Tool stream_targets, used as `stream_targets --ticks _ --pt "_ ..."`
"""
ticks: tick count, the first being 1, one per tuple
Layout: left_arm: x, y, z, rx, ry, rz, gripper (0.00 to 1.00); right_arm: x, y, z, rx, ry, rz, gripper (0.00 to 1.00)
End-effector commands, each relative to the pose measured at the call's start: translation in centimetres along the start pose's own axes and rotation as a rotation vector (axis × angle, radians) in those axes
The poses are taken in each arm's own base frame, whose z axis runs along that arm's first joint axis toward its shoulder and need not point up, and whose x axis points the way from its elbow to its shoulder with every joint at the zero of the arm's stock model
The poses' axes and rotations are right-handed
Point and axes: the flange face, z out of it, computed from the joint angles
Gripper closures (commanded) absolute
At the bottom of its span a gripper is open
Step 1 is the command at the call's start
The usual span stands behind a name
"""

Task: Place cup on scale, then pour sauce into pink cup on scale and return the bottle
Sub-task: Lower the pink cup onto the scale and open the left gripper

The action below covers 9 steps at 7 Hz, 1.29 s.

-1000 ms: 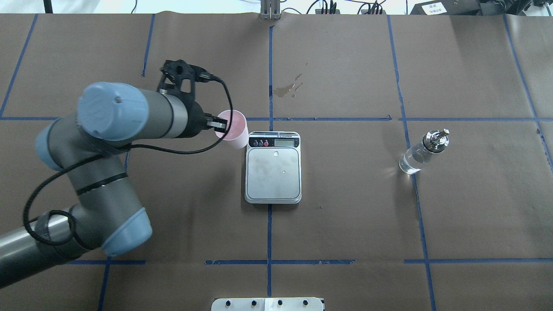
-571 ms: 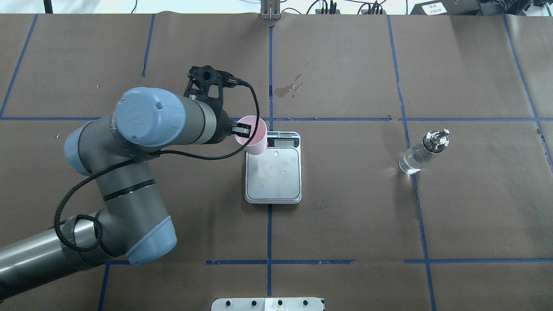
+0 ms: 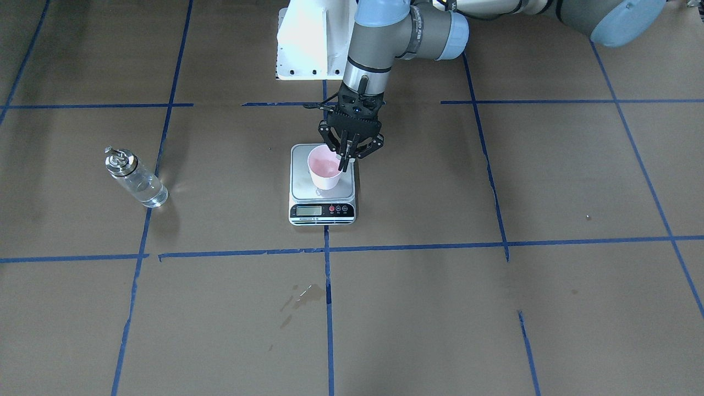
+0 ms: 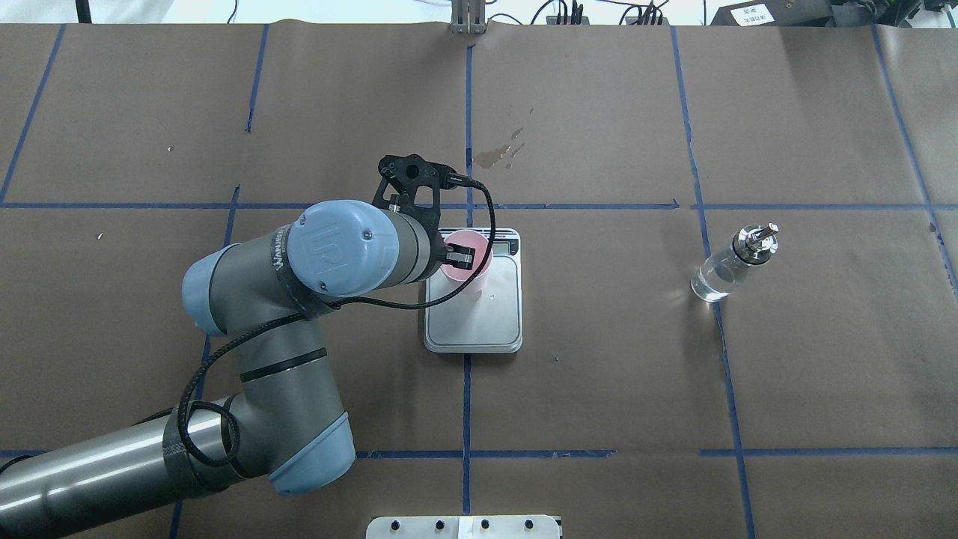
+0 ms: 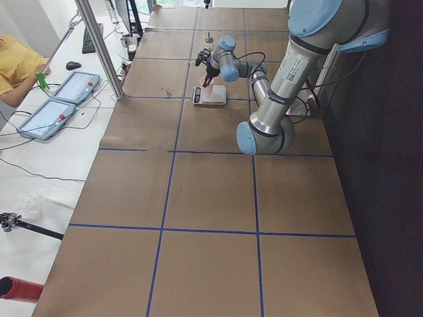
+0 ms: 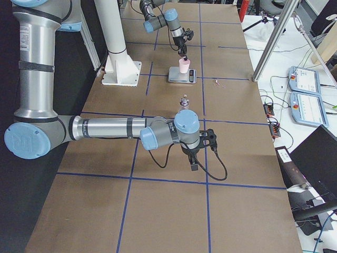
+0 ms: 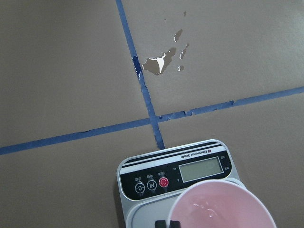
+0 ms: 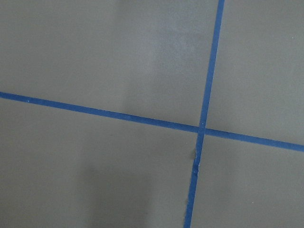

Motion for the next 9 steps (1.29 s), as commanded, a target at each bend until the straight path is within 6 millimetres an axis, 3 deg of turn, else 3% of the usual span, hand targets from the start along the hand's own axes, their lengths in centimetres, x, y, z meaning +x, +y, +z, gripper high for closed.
stream_targets --ticks 1,4,5,7,8,9 --pt "0.3 0.4 0.1 -0.006 0.005 0.004 1.00 0.0 0.0 0.0 -0.001 0.000 0.001 0.00" --pt "0.5 0.7 0.1 -0.006 0.013 0.011 0.67 0.0 -0.1 0.0 0.001 0.000 -0.001 0.00" --pt "0.5 0.6 0.0 -0.004 0.015 0.015 0.49 0.0 -0.1 0.0 0.001 0.000 -0.001 0.00" --pt "0.1 0.5 -0.9 0.002 0.022 0.019 0.01 -0.4 -0.2 -0.3 0.008 -0.001 -0.008 0.00" --pt "-0.9 -0.1 -2.3 0.020 0.026 0.012 0.00 -0.9 -0.4 -0.8 0.018 -0.002 -0.016 0.00" --pt "-5.2 -1.6 -3.6 0.047 -0.005 0.010 0.00 -1.4 -0.6 -1.3 0.027 -0.008 -0.026 0.00"
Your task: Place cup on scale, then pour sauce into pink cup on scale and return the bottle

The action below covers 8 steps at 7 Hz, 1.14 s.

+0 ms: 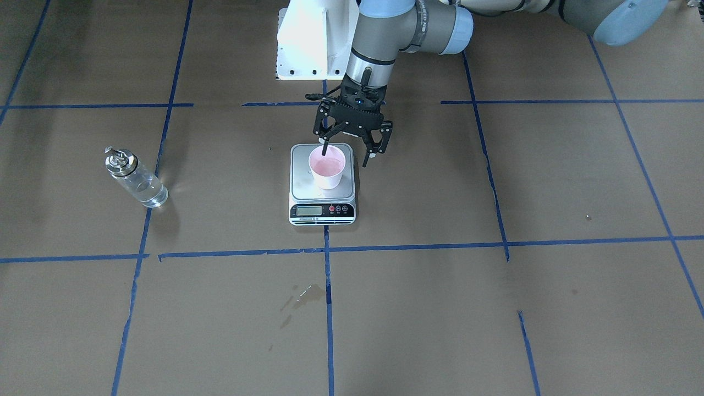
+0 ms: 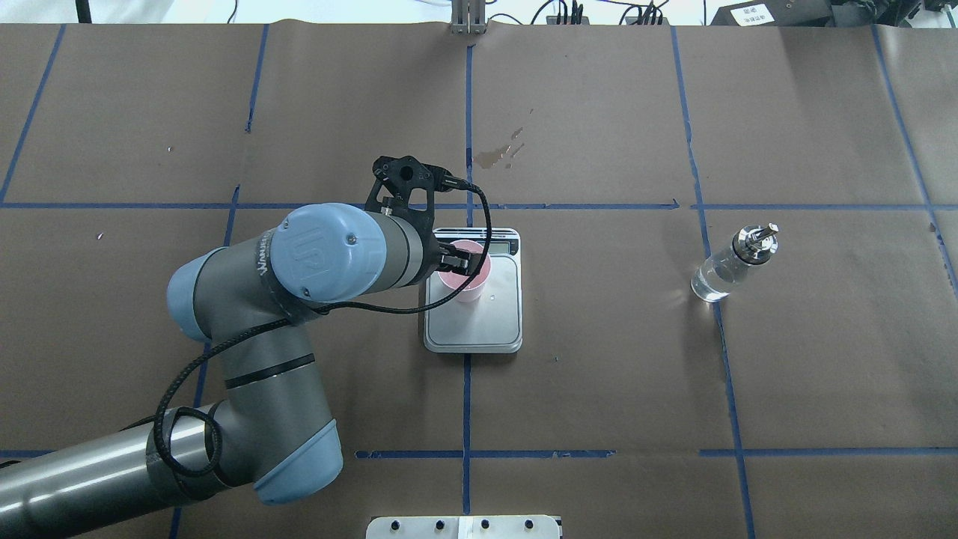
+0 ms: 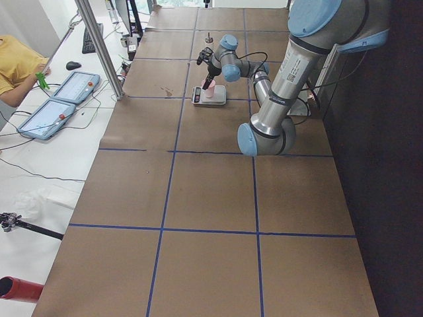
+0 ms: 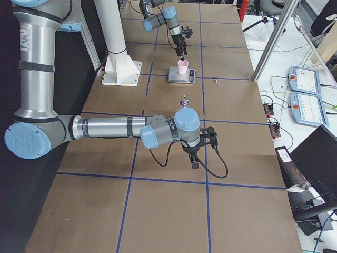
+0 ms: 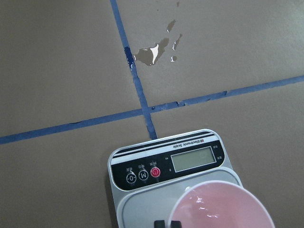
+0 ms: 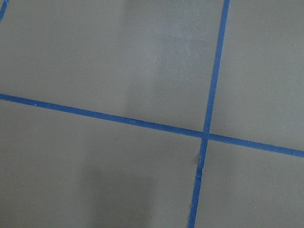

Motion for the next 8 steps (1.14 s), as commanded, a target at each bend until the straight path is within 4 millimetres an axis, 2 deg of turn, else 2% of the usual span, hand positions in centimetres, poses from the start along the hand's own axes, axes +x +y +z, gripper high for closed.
stream_targets --ticks 1,2,3,4,5,6,7,8 --pt "-7.3 -3.4 -3.0 0.023 -0.029 0.055 0.00 -1.4 -0.4 -1.3 0.026 -0.008 -0.026 0.00" --pt "-12.4 -5.9 -5.0 0.013 -0.041 0.130 0.00 -2.5 -0.7 -2.1 0.038 -0.037 0.015 0.00" --pt "-18.4 -7.9 -6.6 -0.008 -0.074 0.242 0.00 -4.6 -1.1 -3.9 0.066 -0.068 0.066 0.00" --pt "-25.4 -9.7 -8.6 -0.034 -0.113 0.375 0.00 -6.2 -0.8 -5.3 0.084 -0.078 0.099 0.00" --pt "-35.0 -11.5 -12.4 -0.073 -0.136 0.472 0.00 -9.2 -1.1 -6.0 0.088 -0.100 0.135 0.00" --pt "-45.0 -11.1 -15.9 -0.124 -0.150 0.501 0.00 -11.9 -1.2 -6.1 0.083 -0.114 0.178 0.00" --pt "-53.6 -7.8 -16.5 -0.205 -0.205 0.494 0.00 -13.7 -0.6 -6.3 0.077 -0.125 0.176 0.00" --pt "-61.1 -6.8 -17.7 -0.244 -0.260 0.387 0.00 -16.6 -0.2 -6.6 0.068 -0.144 0.194 0.00"
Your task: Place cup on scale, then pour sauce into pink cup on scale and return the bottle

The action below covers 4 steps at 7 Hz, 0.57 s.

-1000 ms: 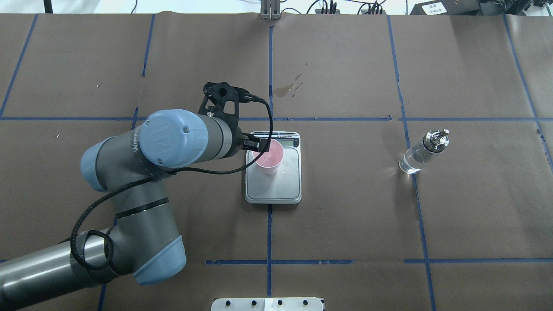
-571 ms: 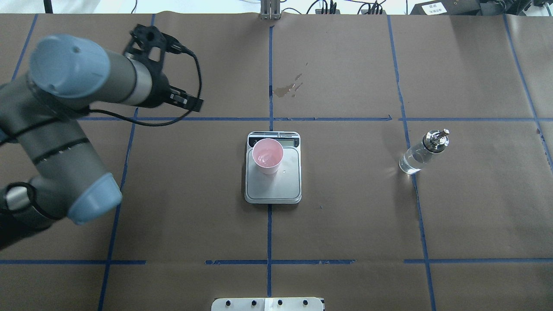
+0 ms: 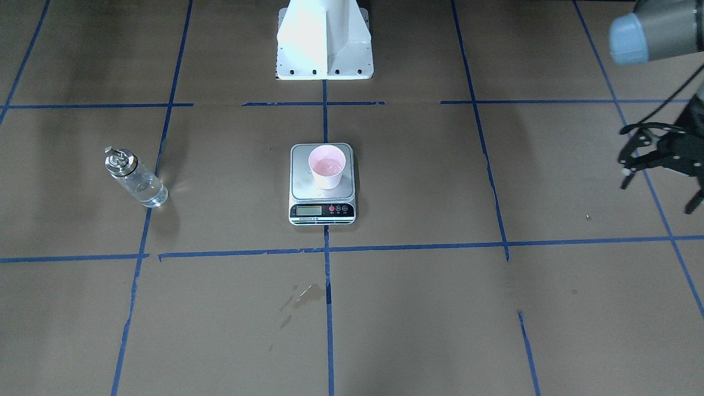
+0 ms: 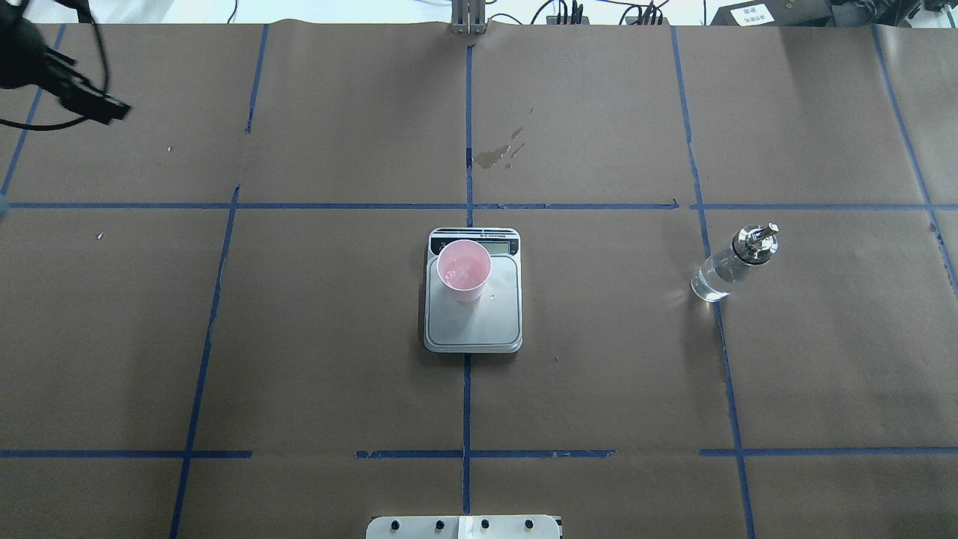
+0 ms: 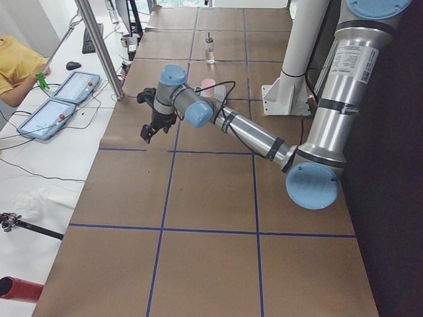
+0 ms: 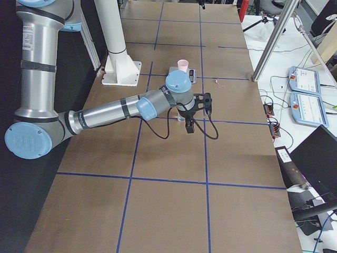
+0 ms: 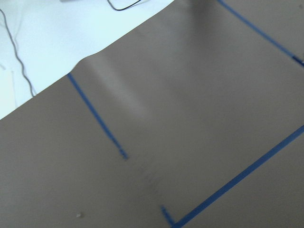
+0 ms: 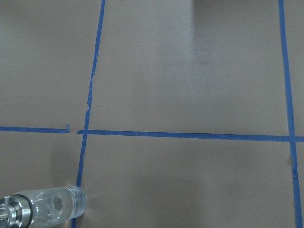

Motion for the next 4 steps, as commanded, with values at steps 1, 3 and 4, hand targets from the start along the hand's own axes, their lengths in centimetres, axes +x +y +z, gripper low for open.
stream_targets --ticks 1,3,4 --pt "-12.9 10.5 0.2 -0.096 -0.066 -0.181 0.00 -6.4 2.0 0.7 -0.014 -0.014 0.039 0.00" --pt "-15.1 20.1 2.2 -0.194 -0.024 -0.346 0.00 -13.2 5.6 2.7 -0.035 -0.003 0.094 0.00" --pt "-14.3 21.9 2.8 -0.256 0.088 -0.443 0.00 -14.6 7.7 3.6 -0.048 0.011 0.087 0.00"
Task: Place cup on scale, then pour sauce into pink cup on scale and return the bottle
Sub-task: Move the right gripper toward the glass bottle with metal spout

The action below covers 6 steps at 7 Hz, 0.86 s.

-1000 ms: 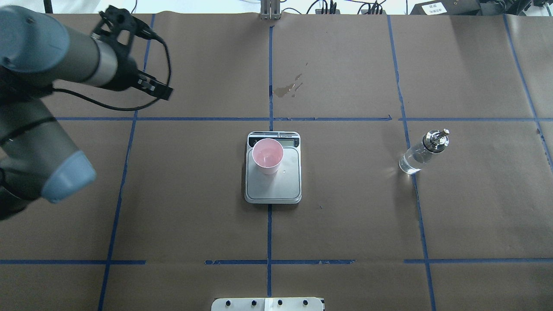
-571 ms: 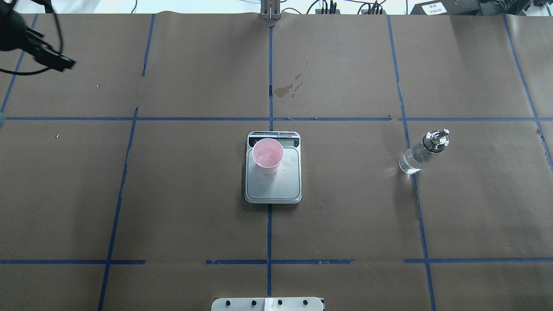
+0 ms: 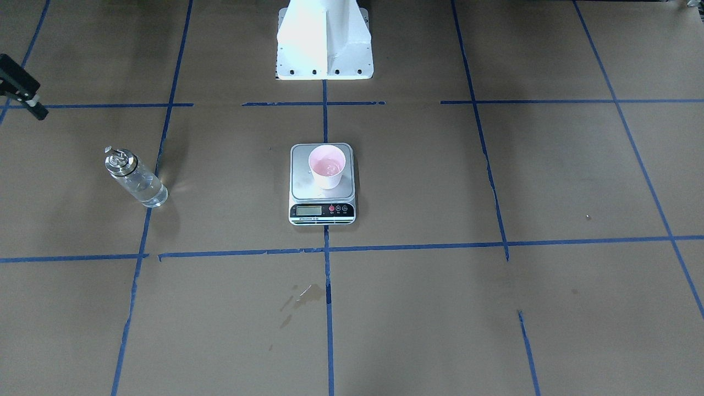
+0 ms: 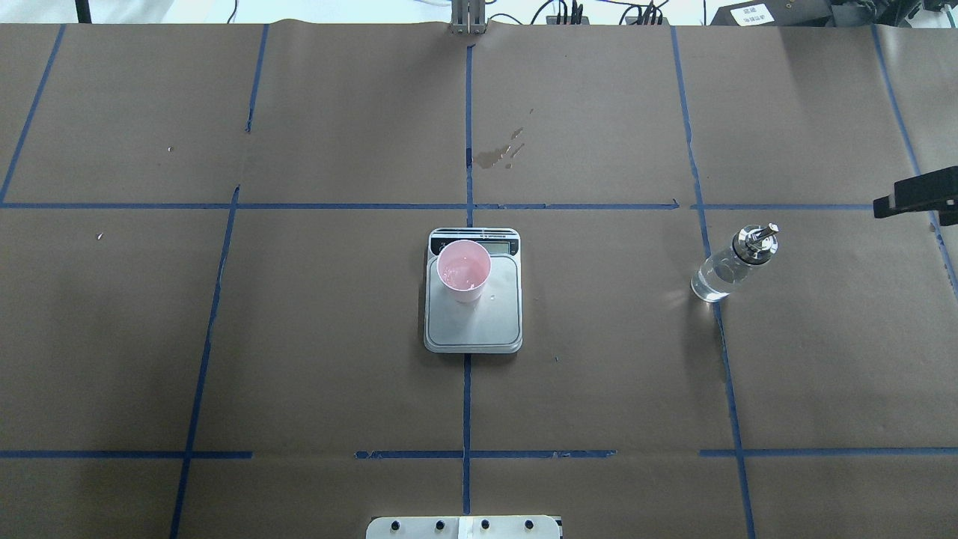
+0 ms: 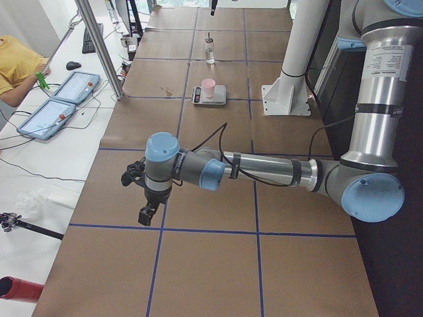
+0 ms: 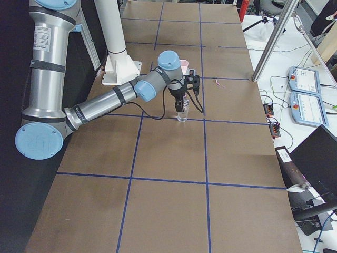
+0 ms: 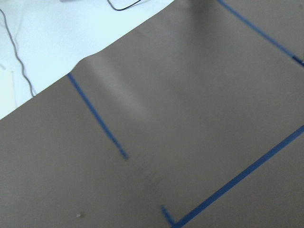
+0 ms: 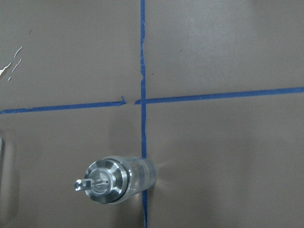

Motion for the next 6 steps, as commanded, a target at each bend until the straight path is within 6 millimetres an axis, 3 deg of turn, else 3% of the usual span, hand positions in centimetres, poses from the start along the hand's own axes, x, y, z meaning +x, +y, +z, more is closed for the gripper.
stream_targets --ticks 1,2,5,6 --pt "-0.6 4.5 2.0 -0.117 0.133 -0.139 0.00 -1.2 5.1 1.7 0.000 -0.024 -0.031 0.00" --pt "-0.4 5.1 2.0 -0.119 0.137 -0.138 0.00 -0.7 7.5 2.3 0.039 -0.056 -0.011 0.00" --pt "0.1 4.7 1.6 -0.107 0.137 -0.125 0.00 -6.3 14.6 10.5 0.205 0.044 0.009 0.00" --pt "0.1 4.6 1.5 -0.105 0.136 -0.121 0.00 -6.4 15.8 12.8 0.272 0.077 -0.010 0.00"
